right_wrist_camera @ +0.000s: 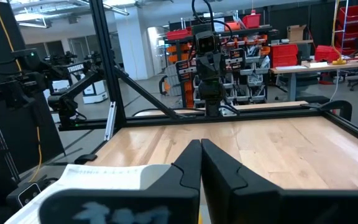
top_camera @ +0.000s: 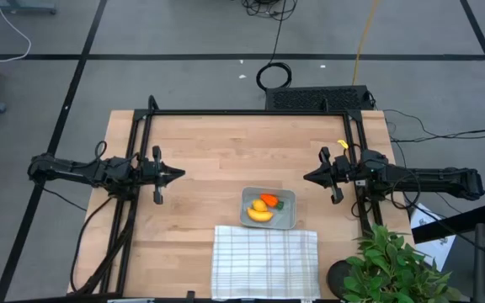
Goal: Pick and placing Produce into tupperware
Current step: Return to Home Position
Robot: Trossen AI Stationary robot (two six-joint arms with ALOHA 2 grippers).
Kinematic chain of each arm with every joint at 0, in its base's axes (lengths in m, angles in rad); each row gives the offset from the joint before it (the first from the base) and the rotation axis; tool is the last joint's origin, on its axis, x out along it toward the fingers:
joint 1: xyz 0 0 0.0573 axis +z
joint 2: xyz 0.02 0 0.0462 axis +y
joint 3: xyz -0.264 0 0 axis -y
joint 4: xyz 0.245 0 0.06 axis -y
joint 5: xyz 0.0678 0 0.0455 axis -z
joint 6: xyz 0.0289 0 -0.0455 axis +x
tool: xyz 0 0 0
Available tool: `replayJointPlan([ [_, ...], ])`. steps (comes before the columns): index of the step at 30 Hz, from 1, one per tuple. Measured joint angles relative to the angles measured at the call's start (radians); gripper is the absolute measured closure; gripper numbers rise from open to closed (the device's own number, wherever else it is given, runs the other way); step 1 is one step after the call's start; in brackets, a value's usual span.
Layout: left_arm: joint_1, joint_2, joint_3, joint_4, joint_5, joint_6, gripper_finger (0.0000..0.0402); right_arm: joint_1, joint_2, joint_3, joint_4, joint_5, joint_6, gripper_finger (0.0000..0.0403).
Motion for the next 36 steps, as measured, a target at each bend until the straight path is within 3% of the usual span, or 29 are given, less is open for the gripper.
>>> replayJointPlan([
  [10,0.0,0.0,0.0,0.0,0.0,0.0,0.0399,0.0,0.0,0.0,0.0,0.0,0.0,0.0403],
  [21,0.0,0.0,0.0,0.0,0.0,0.0,0.0374,0.0,0.0,0.0,0.0,0.0,0.0,0.0403],
  [36,0.0,0.0,0.0,0.0,0.0,0.0,0.0397,0.0,0.0,0.0,0.0,0.0,0.0,0.0403],
])
